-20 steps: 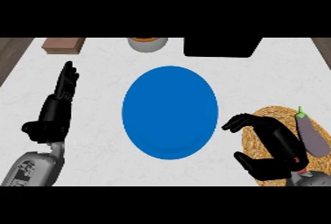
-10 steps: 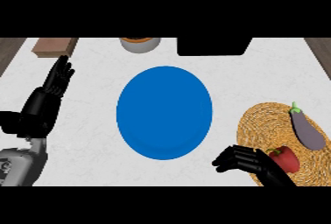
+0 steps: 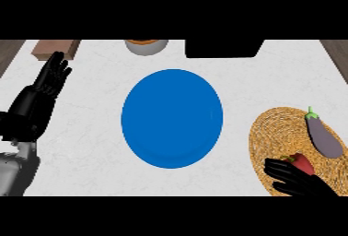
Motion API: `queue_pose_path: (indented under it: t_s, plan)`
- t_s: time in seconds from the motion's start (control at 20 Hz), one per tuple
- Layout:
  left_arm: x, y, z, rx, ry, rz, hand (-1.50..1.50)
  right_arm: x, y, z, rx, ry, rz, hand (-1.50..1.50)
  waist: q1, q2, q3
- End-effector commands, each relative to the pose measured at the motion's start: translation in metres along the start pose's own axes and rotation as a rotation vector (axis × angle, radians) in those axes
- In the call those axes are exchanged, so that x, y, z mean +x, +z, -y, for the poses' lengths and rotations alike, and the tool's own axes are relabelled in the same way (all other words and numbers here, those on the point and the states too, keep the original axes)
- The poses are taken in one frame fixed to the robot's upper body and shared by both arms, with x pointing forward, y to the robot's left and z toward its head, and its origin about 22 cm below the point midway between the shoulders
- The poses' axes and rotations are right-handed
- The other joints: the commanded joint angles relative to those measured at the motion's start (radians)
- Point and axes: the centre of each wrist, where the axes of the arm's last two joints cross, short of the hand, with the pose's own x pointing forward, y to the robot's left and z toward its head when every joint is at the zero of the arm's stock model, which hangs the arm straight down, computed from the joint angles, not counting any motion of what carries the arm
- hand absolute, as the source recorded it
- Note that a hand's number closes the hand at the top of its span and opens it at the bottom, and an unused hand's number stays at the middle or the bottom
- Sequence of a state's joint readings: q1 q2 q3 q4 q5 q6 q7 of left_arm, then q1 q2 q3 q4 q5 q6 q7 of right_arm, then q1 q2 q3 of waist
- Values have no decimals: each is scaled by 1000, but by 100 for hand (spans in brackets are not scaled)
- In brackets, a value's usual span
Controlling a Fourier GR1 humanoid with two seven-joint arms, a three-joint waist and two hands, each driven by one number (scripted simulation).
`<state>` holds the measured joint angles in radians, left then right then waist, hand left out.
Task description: Pick the bell pepper from the placemat and place it in the plate
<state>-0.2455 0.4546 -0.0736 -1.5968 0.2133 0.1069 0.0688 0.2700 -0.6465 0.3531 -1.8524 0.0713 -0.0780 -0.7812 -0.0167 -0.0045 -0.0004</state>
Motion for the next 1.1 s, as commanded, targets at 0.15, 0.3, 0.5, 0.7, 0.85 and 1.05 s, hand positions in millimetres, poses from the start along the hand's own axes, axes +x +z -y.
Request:
queue_pose_path:
  t_s: [0.15,0.3,0.5,0.7,0.85,1.05]
  plan:
    - [1,-4,-3,27,-4,-4,0,48,-7,60,169,353,-188,-150,-30,-4,-5]
    - [-11,8,-6,26,-14,-19,0,55,-10,84,281,544,-343,-150,-21,-4,-7]
    - [6,-2,1,1,2,4,0,80,-26,91,424,652,-490,-150,-16,-2,-5]
    - [5,3,3,-12,6,9,0,93,-38,88,546,703,-649,-150,12,4,-3]
    - [5,-5,-8,-13,-2,-7,0,90,-30,73,589,716,-679,-150,9,4,-1]
    - [5,-15,-15,-22,-1,6,0,75,-40,68,539,747,-702,-150,15,6,0]
